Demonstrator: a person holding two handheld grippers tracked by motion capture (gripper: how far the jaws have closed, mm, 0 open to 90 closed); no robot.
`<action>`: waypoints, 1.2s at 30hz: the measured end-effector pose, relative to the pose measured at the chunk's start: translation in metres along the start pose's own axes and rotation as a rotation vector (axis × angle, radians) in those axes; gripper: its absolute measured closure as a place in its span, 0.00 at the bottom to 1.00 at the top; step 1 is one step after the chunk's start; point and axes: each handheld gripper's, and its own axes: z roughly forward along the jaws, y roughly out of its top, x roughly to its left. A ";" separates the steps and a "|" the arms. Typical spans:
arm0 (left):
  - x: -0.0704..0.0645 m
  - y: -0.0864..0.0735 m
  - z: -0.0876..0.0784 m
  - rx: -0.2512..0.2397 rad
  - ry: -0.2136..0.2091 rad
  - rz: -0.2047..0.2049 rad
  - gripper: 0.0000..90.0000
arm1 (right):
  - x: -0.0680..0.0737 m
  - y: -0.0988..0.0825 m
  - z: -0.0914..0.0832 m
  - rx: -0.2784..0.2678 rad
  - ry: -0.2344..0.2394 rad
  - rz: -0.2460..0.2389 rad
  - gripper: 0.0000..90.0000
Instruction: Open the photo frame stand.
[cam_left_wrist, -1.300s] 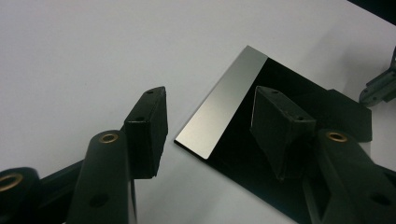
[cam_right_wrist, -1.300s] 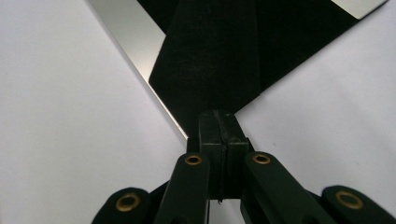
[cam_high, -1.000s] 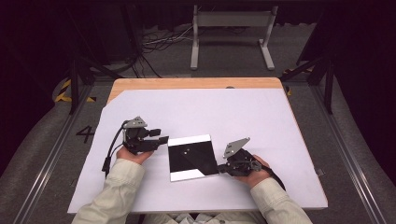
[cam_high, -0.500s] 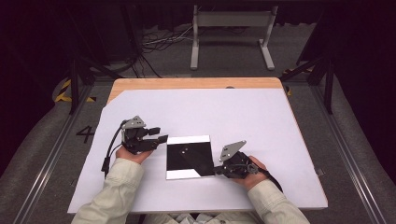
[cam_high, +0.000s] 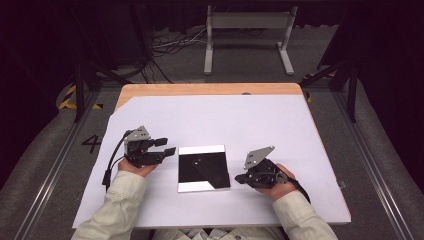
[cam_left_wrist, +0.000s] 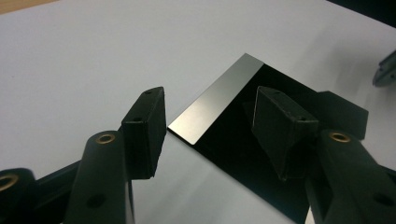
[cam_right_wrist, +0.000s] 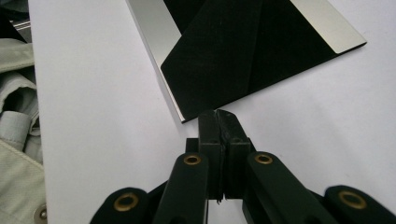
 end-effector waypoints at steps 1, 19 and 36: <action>0.000 -0.001 -0.001 0.004 -0.006 0.009 0.50 | -0.001 0.000 -0.002 -0.002 0.001 0.001 0.98; 0.005 -0.008 -0.006 0.017 -0.038 0.026 0.50 | -0.001 0.001 -0.013 0.066 0.042 -0.008 0.94; 0.005 -0.009 -0.005 0.026 -0.044 0.026 0.50 | 0.006 0.005 0.008 0.174 0.091 0.001 0.92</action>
